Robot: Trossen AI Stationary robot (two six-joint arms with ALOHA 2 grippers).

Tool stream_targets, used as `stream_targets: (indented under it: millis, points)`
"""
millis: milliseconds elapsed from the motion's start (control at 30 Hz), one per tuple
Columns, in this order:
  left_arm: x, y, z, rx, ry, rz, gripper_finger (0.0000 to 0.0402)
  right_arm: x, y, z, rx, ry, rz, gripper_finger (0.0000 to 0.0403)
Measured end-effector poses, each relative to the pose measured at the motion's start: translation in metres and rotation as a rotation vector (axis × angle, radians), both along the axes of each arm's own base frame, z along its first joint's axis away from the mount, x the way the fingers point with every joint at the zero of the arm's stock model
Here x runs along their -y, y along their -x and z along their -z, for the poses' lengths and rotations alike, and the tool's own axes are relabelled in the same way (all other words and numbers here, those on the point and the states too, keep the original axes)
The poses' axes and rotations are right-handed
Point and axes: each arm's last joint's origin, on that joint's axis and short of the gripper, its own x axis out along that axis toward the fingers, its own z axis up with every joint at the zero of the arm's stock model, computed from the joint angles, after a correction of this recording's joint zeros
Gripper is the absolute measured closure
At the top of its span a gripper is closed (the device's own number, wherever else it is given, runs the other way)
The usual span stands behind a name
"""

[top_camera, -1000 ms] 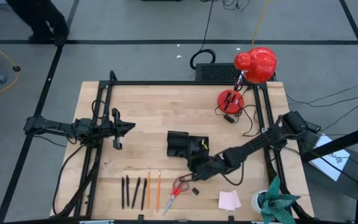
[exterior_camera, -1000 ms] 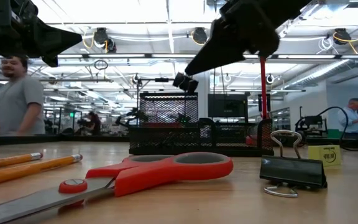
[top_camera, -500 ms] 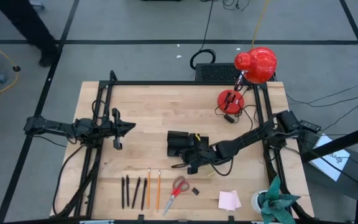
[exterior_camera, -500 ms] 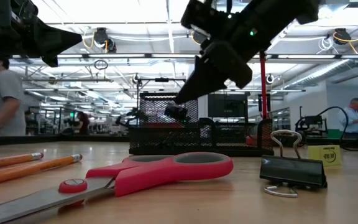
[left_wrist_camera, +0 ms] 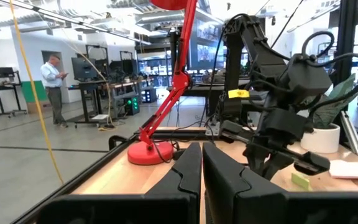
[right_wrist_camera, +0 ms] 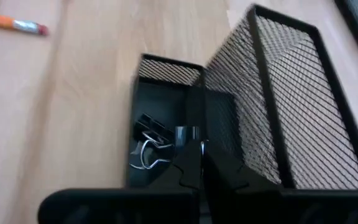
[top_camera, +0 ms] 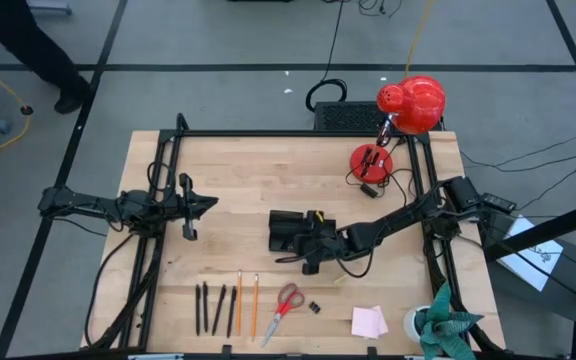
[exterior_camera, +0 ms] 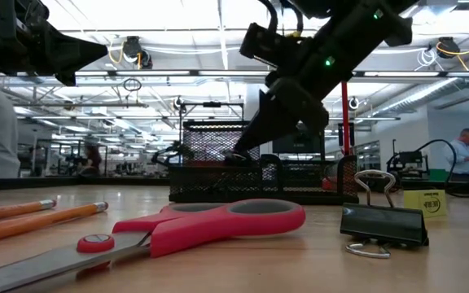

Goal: Pick and place office supplies into organizer
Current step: Put the right binder clip into the desk organizer

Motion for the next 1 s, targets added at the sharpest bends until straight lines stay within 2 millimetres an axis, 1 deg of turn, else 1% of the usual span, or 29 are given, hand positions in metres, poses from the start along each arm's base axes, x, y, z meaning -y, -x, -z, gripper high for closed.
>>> stream_targets:
  millis: [333, 433, 633, 800, 1000]
  points:
    - [0.000, 0.000, 0.000, 0.001, 0.003, 0.000, 0.0378, 0.004, -0.003, -0.001, 0.021, -0.030, 0.002, 0.0400]
    - [0.000, 0.000, 0.000, 0.002, 0.005, 0.001, 0.0378, 0.006, -0.005, -0.002, 0.034, -0.065, -0.007, 0.0396]
    - [0.000, 0.000, 0.000, 0.002, 0.005, 0.001, 0.0378, 0.011, -0.006, -0.001, 0.023, -0.100, -0.011, 0.0401]
    - [0.000, 0.000, 0.000, 0.003, 0.008, 0.001, 0.0378, 0.011, -0.006, 0.005, 0.001, -0.094, -0.013, 0.0397]
    - [0.000, 0.000, 0.000, 0.003, 0.004, 0.001, 0.0378, 0.012, -0.010, 0.016, -0.011, -0.087, -0.002, 0.0377]
